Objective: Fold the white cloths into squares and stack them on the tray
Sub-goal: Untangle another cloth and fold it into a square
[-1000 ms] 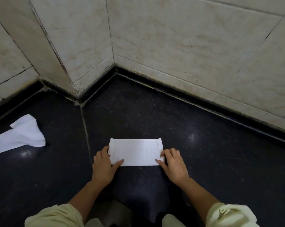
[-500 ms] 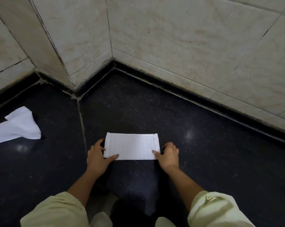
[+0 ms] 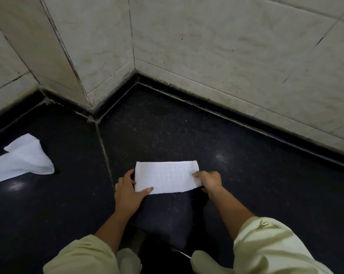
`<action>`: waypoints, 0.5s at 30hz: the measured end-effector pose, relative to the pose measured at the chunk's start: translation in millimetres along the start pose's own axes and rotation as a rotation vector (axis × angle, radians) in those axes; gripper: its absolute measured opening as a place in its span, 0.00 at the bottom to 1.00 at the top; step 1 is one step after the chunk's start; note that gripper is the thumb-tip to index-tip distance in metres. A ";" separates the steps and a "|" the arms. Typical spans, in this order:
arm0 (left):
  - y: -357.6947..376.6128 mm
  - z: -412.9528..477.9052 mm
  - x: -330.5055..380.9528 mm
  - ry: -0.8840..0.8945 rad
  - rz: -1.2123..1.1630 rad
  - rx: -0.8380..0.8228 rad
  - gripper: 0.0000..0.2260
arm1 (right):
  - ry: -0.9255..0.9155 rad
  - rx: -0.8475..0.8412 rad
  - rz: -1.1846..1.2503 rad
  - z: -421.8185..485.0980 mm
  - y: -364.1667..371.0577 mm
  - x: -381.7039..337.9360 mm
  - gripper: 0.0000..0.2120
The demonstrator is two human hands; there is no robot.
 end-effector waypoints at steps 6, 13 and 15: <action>-4.4 10.3 -9.3 -0.038 -0.139 -0.073 0.33 | -0.142 -0.072 0.073 -14.6 9.7 -20.2 0.05; -3.6 11.7 -10.7 -0.026 -0.177 -0.091 0.31 | -0.324 -0.205 -0.018 -40.4 51.1 -44.2 0.06; -3.2 12.6 -11.4 -0.031 -0.184 -0.092 0.31 | -0.325 -0.252 -0.043 -45.9 66.3 -46.0 0.06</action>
Point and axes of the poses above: each hand's wrist, its own z-axis towards the middle knuckle, its own y-axis out of the palm, x = y × z, the point moved 6 cm from there along z, towards the middle knuckle, and after that the axes turned 2 degrees about x, right-handed, at the moved point
